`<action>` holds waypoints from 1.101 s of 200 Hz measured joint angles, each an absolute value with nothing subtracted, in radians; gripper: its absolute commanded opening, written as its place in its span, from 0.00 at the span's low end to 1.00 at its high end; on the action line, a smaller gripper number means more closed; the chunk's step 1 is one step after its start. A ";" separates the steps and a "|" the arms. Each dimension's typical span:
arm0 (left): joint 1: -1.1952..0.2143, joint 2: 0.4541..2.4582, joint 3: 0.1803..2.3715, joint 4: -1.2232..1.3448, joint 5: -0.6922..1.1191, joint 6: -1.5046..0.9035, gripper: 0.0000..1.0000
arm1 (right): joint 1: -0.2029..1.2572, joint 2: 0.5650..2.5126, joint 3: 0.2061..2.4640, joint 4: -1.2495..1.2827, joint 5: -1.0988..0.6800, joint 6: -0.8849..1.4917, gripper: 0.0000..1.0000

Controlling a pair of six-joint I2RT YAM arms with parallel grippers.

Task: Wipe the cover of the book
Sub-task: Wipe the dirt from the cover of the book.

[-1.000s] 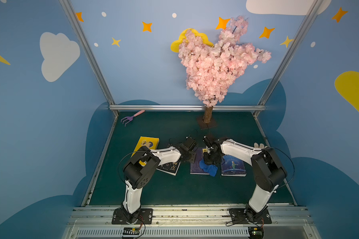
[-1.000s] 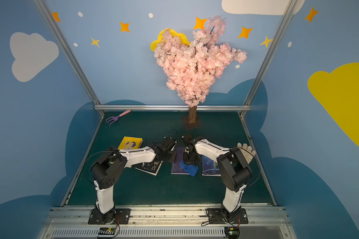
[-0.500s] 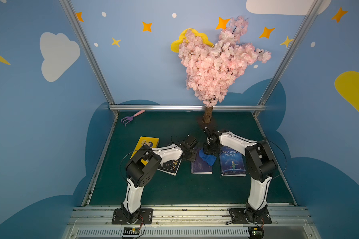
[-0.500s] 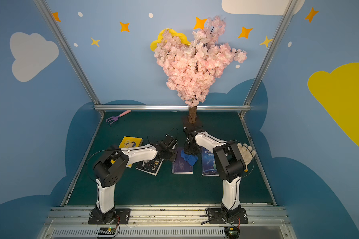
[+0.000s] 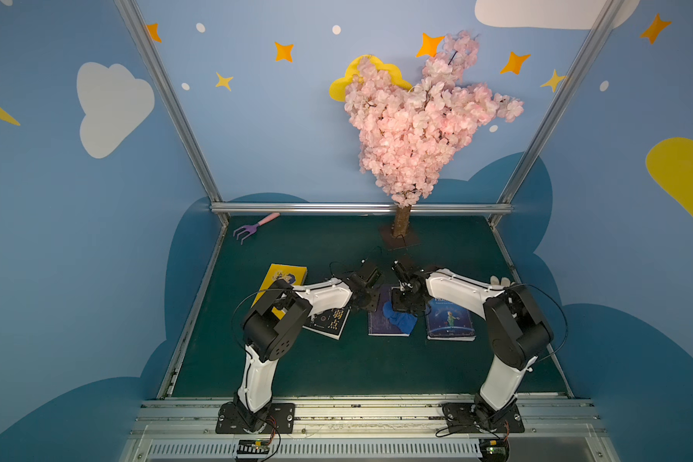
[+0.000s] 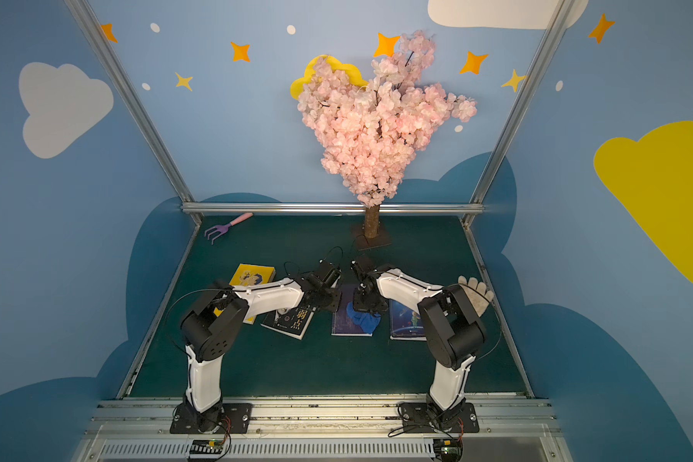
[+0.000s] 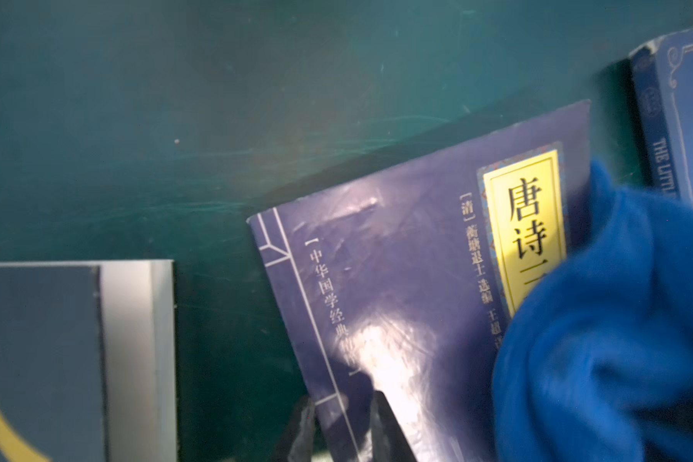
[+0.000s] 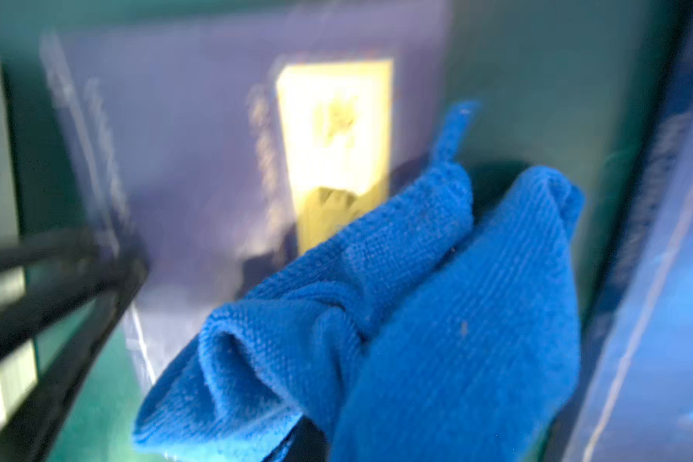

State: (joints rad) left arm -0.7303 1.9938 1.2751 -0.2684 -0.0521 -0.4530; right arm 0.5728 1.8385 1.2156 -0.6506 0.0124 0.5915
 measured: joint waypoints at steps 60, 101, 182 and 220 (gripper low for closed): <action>-0.714 1.992 1.274 -0.269 -0.024 -0.484 0.11 | 0.525 1.991 1.421 -0.700 0.020 0.595 0.00; -0.713 1.992 1.274 -0.270 -0.022 -0.484 0.11 | 0.582 1.855 1.204 -0.556 0.062 0.617 0.00; -0.707 1.991 1.274 -0.269 -0.009 -0.487 0.10 | 0.632 1.789 1.131 -0.577 0.023 0.673 0.00; -0.706 1.991 1.273 -0.269 -0.007 -0.487 0.09 | 0.542 1.983 1.401 -0.661 -0.013 0.639 0.00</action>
State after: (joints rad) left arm -0.7059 1.9915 1.2732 -0.2687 -0.0071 -0.4873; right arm 0.5419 1.9827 1.4006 -0.6609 -0.0128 0.6388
